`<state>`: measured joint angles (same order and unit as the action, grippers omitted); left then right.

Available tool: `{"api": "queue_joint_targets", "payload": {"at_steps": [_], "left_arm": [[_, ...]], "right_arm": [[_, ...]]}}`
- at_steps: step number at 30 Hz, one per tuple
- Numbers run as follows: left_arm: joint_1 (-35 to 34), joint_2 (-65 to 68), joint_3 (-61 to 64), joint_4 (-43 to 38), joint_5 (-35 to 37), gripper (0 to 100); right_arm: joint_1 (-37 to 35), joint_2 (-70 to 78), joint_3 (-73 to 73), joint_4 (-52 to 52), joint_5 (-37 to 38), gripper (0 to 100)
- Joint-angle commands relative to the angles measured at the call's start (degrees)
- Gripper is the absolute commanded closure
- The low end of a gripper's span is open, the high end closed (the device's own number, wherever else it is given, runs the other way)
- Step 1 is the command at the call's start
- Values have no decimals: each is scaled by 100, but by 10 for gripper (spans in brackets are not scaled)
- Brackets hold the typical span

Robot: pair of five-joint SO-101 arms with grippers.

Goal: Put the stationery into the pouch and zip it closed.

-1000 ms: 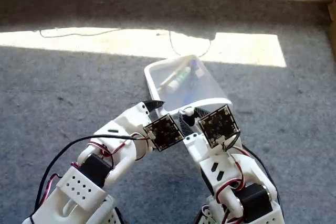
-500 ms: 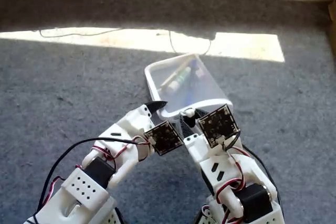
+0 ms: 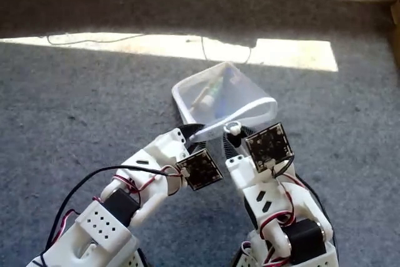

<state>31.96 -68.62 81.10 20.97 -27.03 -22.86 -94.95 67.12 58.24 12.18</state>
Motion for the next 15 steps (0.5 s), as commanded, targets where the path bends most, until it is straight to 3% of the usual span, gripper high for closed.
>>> {"api": "queue_joint_targets", "payload": {"at_steps": [1, 10, 15], "left_arm": [[57, -119, -101, 185, -26, 993], [-233, -127, -171, 237, 211, 995], [-409, -127, -479, 659, 334, 995]], "right_arm": [[347, -66, -145, -251, -44, 991], [919, -66, -101, -804, -44, 991], [1182, -57, -84, -1059, -44, 991]]}}
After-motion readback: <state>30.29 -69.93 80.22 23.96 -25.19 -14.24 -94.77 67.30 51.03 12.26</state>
